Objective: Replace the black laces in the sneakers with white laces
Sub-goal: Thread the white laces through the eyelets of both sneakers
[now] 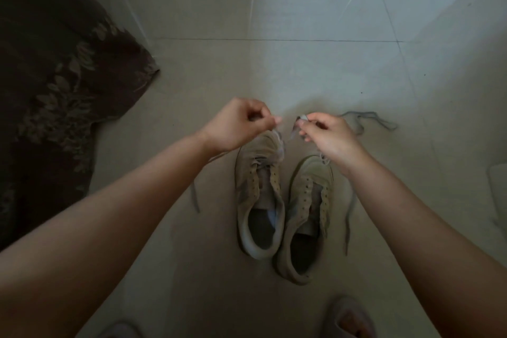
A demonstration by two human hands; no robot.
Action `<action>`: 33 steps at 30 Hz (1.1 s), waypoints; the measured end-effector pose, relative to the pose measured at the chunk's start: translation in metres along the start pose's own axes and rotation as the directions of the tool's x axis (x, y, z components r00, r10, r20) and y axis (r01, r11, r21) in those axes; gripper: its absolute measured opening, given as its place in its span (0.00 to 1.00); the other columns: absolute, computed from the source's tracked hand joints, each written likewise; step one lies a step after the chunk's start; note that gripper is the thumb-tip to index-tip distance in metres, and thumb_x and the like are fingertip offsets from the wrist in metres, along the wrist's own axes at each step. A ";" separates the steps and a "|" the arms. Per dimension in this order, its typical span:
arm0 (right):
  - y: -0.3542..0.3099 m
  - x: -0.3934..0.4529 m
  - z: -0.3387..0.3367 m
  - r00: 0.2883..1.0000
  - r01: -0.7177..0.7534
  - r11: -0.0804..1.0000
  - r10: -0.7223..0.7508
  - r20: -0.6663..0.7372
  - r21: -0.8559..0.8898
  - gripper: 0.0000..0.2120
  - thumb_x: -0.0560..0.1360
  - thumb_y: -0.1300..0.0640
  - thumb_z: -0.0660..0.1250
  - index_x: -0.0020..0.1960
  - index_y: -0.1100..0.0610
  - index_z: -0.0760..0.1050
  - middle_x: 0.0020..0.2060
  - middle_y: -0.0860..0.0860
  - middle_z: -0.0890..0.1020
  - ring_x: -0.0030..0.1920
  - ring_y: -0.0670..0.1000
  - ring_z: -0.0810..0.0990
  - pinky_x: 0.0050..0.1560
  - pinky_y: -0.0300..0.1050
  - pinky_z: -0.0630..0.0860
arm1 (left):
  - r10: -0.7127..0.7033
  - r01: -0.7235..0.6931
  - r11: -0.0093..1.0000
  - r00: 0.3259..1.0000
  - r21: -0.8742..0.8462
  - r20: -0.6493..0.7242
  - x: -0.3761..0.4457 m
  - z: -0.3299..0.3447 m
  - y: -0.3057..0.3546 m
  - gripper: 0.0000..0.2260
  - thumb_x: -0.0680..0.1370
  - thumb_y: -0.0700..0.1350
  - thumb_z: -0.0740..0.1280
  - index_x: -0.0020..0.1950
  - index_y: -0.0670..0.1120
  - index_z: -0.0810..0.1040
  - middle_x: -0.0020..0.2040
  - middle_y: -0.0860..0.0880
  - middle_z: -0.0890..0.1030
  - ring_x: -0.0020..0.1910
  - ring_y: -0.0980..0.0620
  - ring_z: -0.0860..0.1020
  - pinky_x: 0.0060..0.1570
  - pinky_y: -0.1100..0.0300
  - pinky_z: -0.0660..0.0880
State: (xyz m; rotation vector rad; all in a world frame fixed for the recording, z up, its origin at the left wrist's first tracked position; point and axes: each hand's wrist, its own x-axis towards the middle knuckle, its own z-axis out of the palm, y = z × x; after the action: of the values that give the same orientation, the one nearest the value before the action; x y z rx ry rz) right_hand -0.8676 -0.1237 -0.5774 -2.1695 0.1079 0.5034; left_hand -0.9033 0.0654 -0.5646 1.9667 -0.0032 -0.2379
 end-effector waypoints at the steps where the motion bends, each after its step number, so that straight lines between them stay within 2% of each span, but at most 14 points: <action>1: 0.001 0.002 0.002 1.000 0.004 0.999 -0.004 0.015 -0.035 0.12 0.76 0.51 0.67 0.56 0.56 0.79 0.44 0.49 0.82 0.46 0.49 0.79 0.52 0.44 0.74 | 0.009 -0.012 0.999 0.998 0.042 0.064 0.002 0.004 0.001 0.10 0.76 0.46 0.70 0.38 0.42 0.78 0.28 0.54 0.70 0.25 0.62 0.66 0.28 0.71 0.62; 3: -0.001 0.007 0.007 0.997 0.062 0.987 -0.068 -0.034 -0.147 0.14 0.76 0.52 0.67 0.59 0.56 0.77 0.52 0.51 0.80 0.53 0.49 0.78 0.56 0.43 0.72 | 0.007 -0.025 0.985 0.994 0.168 0.109 0.008 0.013 -0.003 0.10 0.75 0.48 0.70 0.38 0.43 0.79 0.27 0.55 0.69 0.24 0.60 0.66 0.27 0.69 0.61; 4: -0.004 0.007 0.010 0.974 0.143 0.970 -0.173 -0.145 -0.196 0.13 0.76 0.54 0.66 0.59 0.57 0.76 0.54 0.53 0.79 0.54 0.50 0.77 0.57 0.41 0.71 | 0.005 -0.025 0.972 0.996 0.234 0.087 0.013 0.015 -0.004 0.10 0.76 0.48 0.70 0.40 0.43 0.79 0.27 0.55 0.68 0.25 0.59 0.66 0.27 0.69 0.61; 6: -0.012 -0.001 0.012 0.794 0.365 0.887 -0.455 -0.402 -0.282 0.09 0.76 0.57 0.65 0.53 0.61 0.76 0.48 0.56 0.77 0.49 0.49 0.75 0.50 0.37 0.69 | 0.016 -0.010 0.960 1.000 0.281 -0.020 0.024 0.013 -0.002 0.08 0.77 0.47 0.67 0.43 0.43 0.79 0.28 0.55 0.69 0.25 0.59 0.67 0.28 0.69 0.61; 7: -0.014 -0.006 0.012 0.699 0.465 0.820 -0.572 -0.430 -0.334 0.07 0.76 0.57 0.64 0.49 0.62 0.75 0.43 0.54 0.76 0.44 0.49 0.74 0.45 0.38 0.69 | 0.020 -0.002 0.967 0.997 0.256 -0.070 0.030 0.010 -0.001 0.07 0.78 0.46 0.66 0.46 0.43 0.79 0.30 0.54 0.71 0.26 0.59 0.68 0.29 0.68 0.63; 8: -0.016 -0.013 0.013 0.659 0.546 0.749 -0.661 -0.360 -0.376 0.07 0.77 0.57 0.63 0.46 0.61 0.76 0.39 0.52 0.75 0.39 0.48 0.73 0.41 0.39 0.69 | 0.024 -0.003 0.978 0.995 0.207 -0.096 0.035 0.008 0.001 0.06 0.78 0.44 0.65 0.49 0.42 0.79 0.32 0.52 0.74 0.28 0.59 0.70 0.33 0.65 0.66; 10: -0.015 -0.023 0.021 0.731 0.626 0.677 -0.683 -0.013 -0.387 0.07 0.77 0.56 0.63 0.47 0.58 0.77 0.37 0.48 0.76 0.36 0.48 0.74 0.37 0.42 0.71 | 0.013 -0.007 0.998 0.995 0.060 -0.095 0.040 0.007 0.004 0.06 0.79 0.39 0.63 0.54 0.41 0.78 0.36 0.49 0.77 0.35 0.52 0.74 0.39 0.61 0.69; 13: -0.001 -0.024 0.039 0.791 0.608 0.551 -0.355 0.498 -0.572 0.14 0.76 0.59 0.63 0.62 0.53 0.74 0.55 0.50 0.76 0.50 0.52 0.77 0.47 0.47 0.76 | -0.055 0.039 0.991 0.991 -0.127 -0.125 0.038 0.013 0.000 0.08 0.78 0.35 0.62 0.53 0.42 0.78 0.36 0.52 0.78 0.37 0.52 0.74 0.39 0.63 0.70; 16: 0.002 -0.022 0.040 0.781 0.624 0.388 -0.343 0.522 -0.679 0.15 0.75 0.57 0.63 0.62 0.52 0.72 0.56 0.52 0.74 0.53 0.55 0.76 0.41 0.44 0.68 | -0.103 0.069 0.981 0.978 -0.179 -0.184 0.038 0.015 -0.010 0.09 0.77 0.32 0.60 0.48 0.43 0.78 0.36 0.52 0.77 0.32 0.64 0.73 0.37 0.69 0.69; 18: 0.000 -0.025 0.037 0.788 0.606 0.342 -0.383 0.482 -0.719 0.10 0.76 0.56 0.62 0.56 0.55 0.74 0.53 0.52 0.75 0.53 0.55 0.76 0.40 0.43 0.63 | -0.167 0.116 0.972 0.951 -0.202 -0.261 0.040 0.013 -0.018 0.10 0.78 0.32 0.59 0.48 0.43 0.78 0.35 0.52 0.76 0.32 0.62 0.73 0.36 0.70 0.69; 23: 0.001 -0.039 0.035 0.703 0.666 0.325 -0.574 0.420 -0.671 0.03 0.71 0.59 0.67 0.41 0.58 0.78 0.44 0.54 0.75 0.46 0.58 0.75 0.36 0.46 0.65 | -0.292 0.211 0.949 0.866 -0.234 -0.406 0.040 0.010 -0.045 0.11 0.79 0.35 0.59 0.52 0.42 0.81 0.40 0.49 0.80 0.38 0.57 0.76 0.48 0.64 0.73; 28: -0.005 -0.050 0.028 0.658 0.738 0.452 -0.645 0.388 -0.500 0.14 0.70 0.50 0.66 0.30 0.52 0.66 0.39 0.46 0.76 0.46 0.50 0.72 0.45 0.46 0.66 | -0.408 0.321 0.910 0.805 -0.262 -0.430 0.037 0.010 -0.067 0.10 0.79 0.38 0.60 0.49 0.48 0.80 0.49 0.45 0.83 0.45 0.53 0.78 0.53 0.60 0.73; 31: -0.010 -0.053 0.018 0.731 0.682 0.670 -0.633 0.253 -0.295 0.17 0.71 0.48 0.66 0.30 0.53 0.65 0.33 0.47 0.75 0.41 0.48 0.73 0.44 0.44 0.68 | -0.379 0.492 0.869 0.738 0.061 -0.558 0.024 0.008 -0.068 0.10 0.78 0.44 0.60 0.54 0.52 0.80 0.59 0.47 0.79 0.62 0.48 0.74 0.63 0.55 0.70; 33: -0.013 -0.048 0.010 0.838 0.543 0.818 -0.516 0.174 -0.189 0.16 0.74 0.47 0.66 0.33 0.54 0.69 0.31 0.48 0.74 0.37 0.48 0.74 0.42 0.46 0.70 | -0.109 0.273 0.936 0.825 0.222 -0.554 0.006 0.012 -0.054 0.15 0.78 0.52 0.58 0.56 0.49 0.81 0.57 0.46 0.78 0.61 0.47 0.73 0.62 0.52 0.70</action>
State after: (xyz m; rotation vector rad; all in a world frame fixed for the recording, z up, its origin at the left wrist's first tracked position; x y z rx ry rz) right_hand -0.9116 -0.1134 -0.5542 -2.2580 -0.6413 0.3219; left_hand -0.9048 0.0752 -0.6192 2.2731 0.5608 0.2056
